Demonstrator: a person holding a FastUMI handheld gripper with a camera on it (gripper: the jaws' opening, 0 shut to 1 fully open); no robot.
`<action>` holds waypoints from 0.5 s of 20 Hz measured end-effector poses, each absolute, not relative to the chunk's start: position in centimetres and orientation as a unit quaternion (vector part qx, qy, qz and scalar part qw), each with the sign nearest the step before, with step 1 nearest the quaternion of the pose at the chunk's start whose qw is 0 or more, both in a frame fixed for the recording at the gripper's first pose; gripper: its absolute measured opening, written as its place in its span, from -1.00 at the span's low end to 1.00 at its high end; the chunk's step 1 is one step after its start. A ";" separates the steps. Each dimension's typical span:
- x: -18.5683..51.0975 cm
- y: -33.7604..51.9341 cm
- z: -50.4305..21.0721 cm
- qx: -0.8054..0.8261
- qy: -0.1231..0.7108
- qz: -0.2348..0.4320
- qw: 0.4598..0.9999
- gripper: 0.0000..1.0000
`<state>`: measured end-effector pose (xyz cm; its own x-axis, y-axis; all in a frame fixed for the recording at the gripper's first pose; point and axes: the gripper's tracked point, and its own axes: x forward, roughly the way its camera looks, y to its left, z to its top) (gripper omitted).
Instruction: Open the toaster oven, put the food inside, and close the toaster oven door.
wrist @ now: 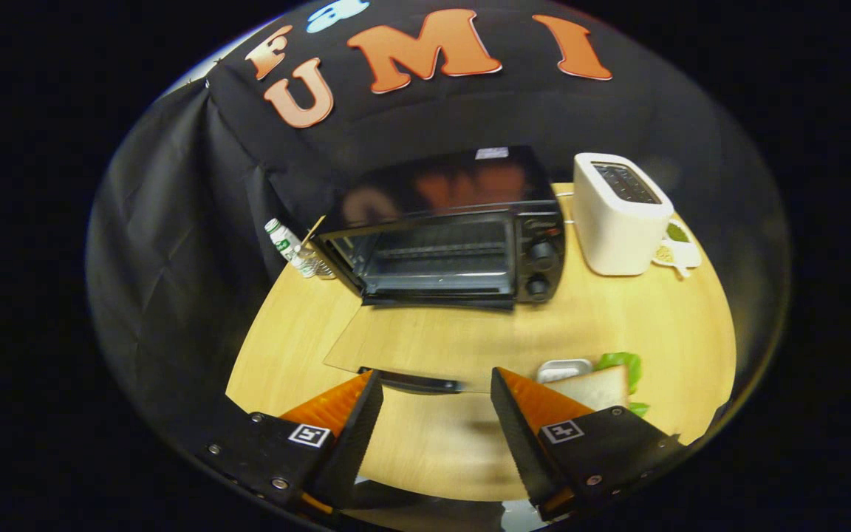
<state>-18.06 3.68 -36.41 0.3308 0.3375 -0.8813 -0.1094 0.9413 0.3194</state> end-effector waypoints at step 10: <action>-20.8 -8.9 -43.8 0.103 0.656 0.086 0.743 0.98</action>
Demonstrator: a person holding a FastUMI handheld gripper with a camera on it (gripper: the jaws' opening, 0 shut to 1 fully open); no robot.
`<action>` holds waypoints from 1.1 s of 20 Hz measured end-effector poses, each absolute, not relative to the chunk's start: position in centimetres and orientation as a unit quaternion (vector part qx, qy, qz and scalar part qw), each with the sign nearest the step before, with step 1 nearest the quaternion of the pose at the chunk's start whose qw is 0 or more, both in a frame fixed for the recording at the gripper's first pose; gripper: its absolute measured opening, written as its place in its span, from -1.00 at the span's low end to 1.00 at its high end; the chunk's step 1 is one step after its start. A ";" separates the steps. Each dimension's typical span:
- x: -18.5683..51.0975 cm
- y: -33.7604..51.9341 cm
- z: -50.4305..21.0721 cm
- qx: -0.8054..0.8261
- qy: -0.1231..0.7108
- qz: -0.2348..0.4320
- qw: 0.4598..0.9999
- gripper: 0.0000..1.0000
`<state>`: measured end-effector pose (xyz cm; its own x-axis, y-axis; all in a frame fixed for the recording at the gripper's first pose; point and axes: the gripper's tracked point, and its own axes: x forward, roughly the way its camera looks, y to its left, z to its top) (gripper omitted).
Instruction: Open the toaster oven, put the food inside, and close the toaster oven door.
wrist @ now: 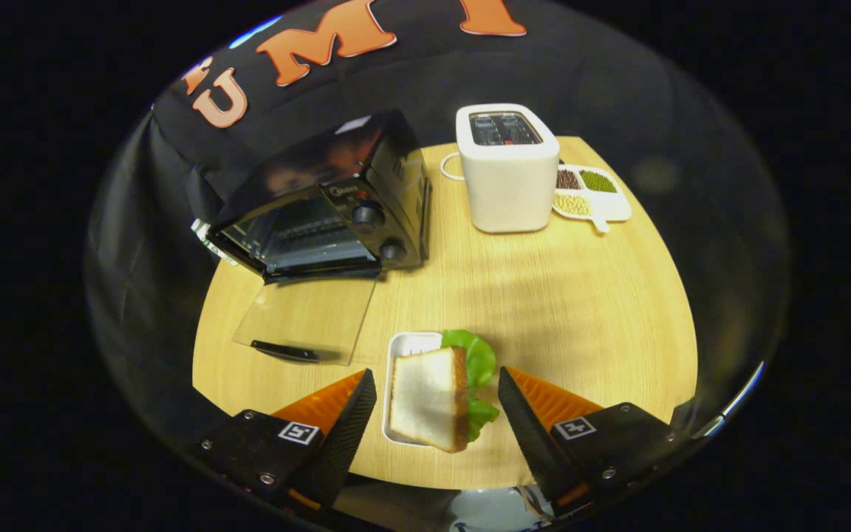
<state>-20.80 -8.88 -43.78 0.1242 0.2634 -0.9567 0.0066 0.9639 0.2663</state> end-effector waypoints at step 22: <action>-17.7 -3.4 -39.6 0.296 0.634 0.099 0.708 -0.29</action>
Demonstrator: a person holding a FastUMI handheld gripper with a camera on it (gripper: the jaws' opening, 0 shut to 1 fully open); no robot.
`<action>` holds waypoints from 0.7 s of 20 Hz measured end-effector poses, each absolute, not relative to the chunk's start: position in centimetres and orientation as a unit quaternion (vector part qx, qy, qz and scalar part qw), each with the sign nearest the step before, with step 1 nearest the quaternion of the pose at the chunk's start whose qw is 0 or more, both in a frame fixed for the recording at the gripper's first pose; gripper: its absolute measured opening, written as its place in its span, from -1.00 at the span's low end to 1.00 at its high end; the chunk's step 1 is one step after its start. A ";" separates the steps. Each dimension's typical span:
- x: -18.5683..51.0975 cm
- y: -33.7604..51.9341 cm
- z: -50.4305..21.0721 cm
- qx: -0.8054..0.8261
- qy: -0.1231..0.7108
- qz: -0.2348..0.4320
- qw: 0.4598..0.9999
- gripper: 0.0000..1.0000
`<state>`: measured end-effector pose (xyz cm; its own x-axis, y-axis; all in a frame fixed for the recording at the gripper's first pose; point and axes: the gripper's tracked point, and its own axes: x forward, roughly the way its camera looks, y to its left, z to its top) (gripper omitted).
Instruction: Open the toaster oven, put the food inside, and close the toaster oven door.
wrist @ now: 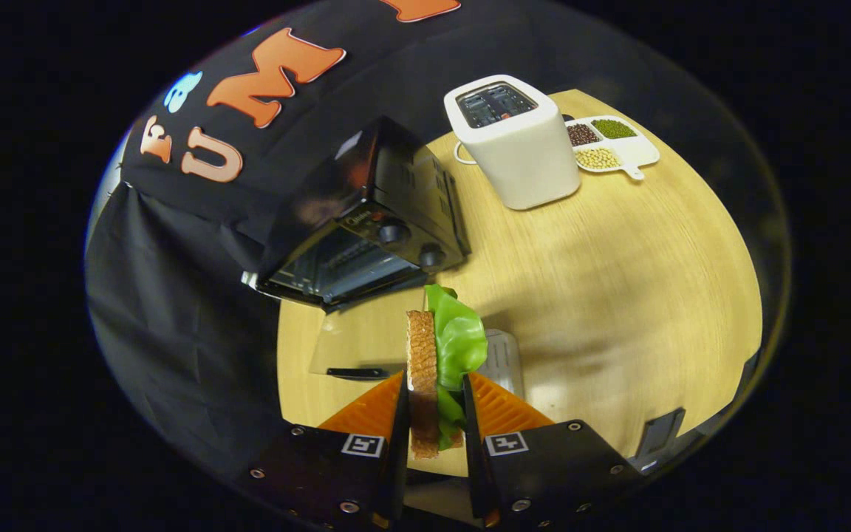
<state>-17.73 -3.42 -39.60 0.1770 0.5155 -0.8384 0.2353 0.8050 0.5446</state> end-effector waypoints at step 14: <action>-11.6 11.9 -42.2 0.479 0.533 0.062 0.695 -0.29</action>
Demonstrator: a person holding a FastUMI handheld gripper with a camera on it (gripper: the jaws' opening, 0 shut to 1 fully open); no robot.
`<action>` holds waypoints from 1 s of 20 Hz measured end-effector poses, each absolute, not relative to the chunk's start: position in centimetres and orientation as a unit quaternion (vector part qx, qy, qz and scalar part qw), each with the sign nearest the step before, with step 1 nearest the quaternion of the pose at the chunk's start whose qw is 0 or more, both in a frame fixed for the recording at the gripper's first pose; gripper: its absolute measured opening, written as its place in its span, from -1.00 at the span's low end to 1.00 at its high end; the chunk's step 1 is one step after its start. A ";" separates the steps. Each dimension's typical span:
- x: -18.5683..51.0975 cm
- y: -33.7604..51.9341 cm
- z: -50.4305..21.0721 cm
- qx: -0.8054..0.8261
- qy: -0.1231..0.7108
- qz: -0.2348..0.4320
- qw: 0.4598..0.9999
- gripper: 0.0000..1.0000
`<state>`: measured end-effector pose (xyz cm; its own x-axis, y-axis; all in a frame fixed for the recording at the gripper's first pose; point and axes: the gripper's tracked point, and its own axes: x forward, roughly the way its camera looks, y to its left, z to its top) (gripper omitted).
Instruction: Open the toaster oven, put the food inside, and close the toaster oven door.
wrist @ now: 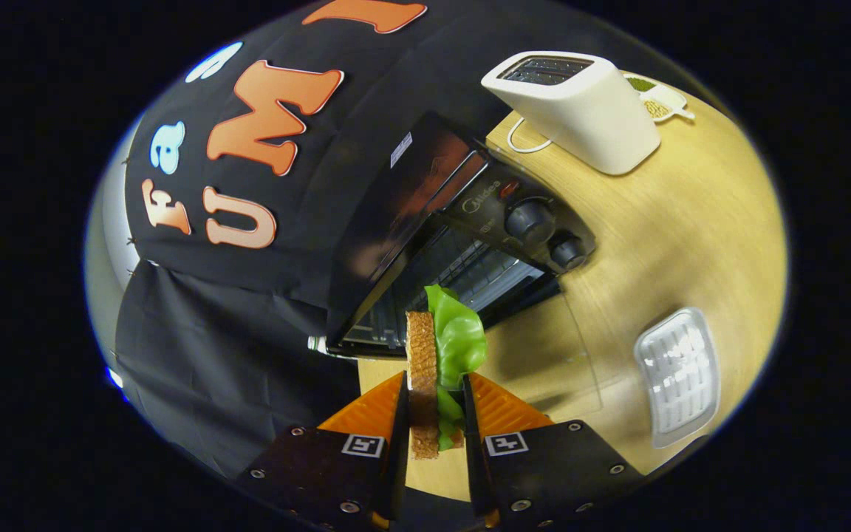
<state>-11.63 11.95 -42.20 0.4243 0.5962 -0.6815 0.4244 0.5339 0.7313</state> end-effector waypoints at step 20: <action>-2.9 16.8 -51.5 0.515 0.419 -0.047 0.747 -0.02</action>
<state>-2.93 16.83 -51.46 0.6451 0.3611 -0.6734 0.5010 0.4655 0.7296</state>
